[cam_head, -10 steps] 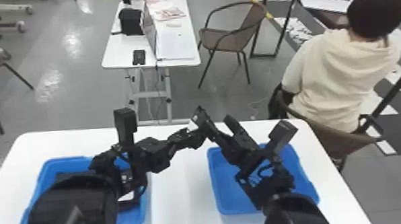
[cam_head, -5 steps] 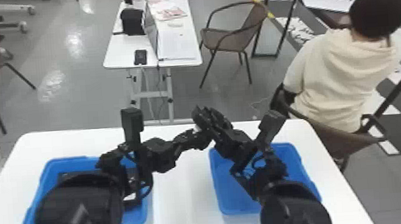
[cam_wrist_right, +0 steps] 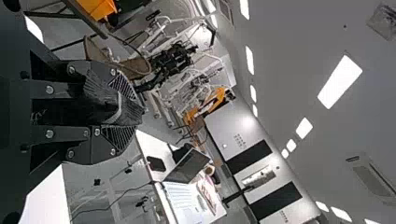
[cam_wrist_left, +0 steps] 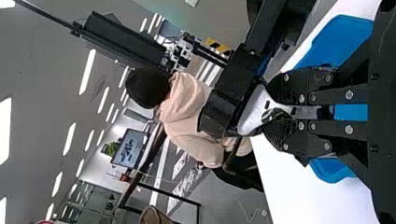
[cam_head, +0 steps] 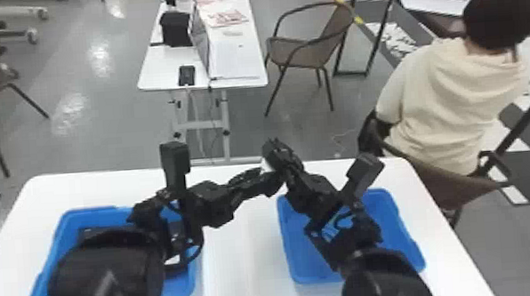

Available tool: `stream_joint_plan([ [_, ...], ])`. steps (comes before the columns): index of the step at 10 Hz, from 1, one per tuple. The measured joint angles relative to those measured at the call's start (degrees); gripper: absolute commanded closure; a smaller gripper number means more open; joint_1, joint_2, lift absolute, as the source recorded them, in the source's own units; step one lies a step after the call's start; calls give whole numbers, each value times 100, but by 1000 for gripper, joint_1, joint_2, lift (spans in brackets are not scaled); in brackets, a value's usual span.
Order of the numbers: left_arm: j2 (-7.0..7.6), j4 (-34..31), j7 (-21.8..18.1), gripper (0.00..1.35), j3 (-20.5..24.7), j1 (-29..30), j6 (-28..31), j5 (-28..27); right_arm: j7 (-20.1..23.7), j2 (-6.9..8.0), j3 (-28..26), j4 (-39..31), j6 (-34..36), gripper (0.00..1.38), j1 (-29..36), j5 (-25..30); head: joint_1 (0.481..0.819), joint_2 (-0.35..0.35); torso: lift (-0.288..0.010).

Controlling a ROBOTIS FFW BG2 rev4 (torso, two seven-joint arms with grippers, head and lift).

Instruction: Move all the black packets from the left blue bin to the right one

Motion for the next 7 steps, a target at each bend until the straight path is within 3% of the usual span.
stream_joint_plan([
  [1,1,0,43,190,87,52,-12,-40,0,0,-49,70,-53,1282,6,-130,695,-157,0],
  [2,4,-32,67,62,249,145,30,-135,-1,0,-208,134,-81,1282,22,-200,695,-159,0],
  [4,49,-374,168,-1,706,498,93,-221,1,-51,-597,333,-85,1282,43,-314,695,-163,0],
  [7,80,-1401,439,-1,1482,1288,120,-203,-1,-270,-922,1182,9,1280,-56,-500,695,-146,0],
])
